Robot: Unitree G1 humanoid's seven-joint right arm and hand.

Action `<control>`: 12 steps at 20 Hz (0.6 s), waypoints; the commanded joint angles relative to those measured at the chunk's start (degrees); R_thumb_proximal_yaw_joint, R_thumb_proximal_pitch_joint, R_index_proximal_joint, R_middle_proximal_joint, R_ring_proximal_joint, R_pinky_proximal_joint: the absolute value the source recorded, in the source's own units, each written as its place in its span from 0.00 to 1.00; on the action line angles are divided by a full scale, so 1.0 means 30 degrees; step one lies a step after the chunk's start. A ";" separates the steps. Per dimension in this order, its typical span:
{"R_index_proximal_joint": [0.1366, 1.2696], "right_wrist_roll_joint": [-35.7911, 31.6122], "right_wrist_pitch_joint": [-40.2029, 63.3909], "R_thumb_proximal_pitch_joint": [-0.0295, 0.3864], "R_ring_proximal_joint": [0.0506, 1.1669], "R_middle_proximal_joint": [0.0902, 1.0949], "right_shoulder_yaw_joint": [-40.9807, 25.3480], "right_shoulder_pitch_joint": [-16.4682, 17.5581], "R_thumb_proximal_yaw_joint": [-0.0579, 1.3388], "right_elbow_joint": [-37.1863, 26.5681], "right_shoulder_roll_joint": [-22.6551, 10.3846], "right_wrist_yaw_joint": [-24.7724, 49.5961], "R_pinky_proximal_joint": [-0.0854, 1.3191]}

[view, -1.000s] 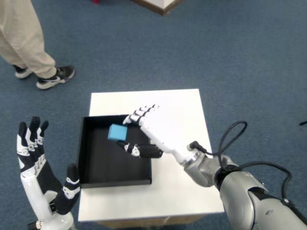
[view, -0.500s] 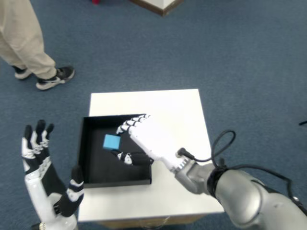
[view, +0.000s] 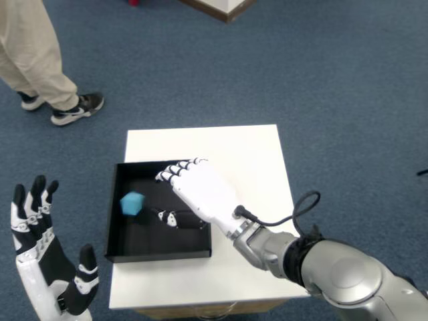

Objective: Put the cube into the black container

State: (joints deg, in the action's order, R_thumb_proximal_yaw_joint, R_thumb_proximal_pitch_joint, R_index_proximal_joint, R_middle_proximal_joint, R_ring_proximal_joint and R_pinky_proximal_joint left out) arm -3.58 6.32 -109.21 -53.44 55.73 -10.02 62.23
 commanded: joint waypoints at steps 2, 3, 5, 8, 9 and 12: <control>0.43 0.1493 -0.0530 0.28 0.63 0.50 0.2221 -0.0738 0.47 0.0063 -0.0231 -0.0110 0.79; 0.44 0.1882 -0.0505 0.28 0.63 0.50 0.2619 -0.0554 0.48 0.0277 -0.0241 -0.0305 0.80; 0.45 0.2401 -0.0315 0.28 0.64 0.51 0.3170 -0.0152 0.49 0.0711 -0.0221 -0.0463 0.80; 0.46 0.2823 0.0435 0.27 0.64 0.52 0.4227 0.0307 0.51 0.1213 -0.0280 0.0360 0.79; 0.46 0.2795 0.0853 0.27 0.64 0.52 0.4641 0.0361 0.51 0.1196 -0.0320 0.0952 0.79; 0.45 0.1941 0.4123 0.28 0.47 0.47 0.6752 0.0556 0.52 -0.0365 -0.0943 0.4729 0.55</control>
State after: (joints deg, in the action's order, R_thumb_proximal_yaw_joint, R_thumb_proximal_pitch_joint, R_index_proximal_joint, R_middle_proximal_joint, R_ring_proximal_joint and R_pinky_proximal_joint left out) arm 3.63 16.30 -91.29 -48.91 55.40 -12.50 71.99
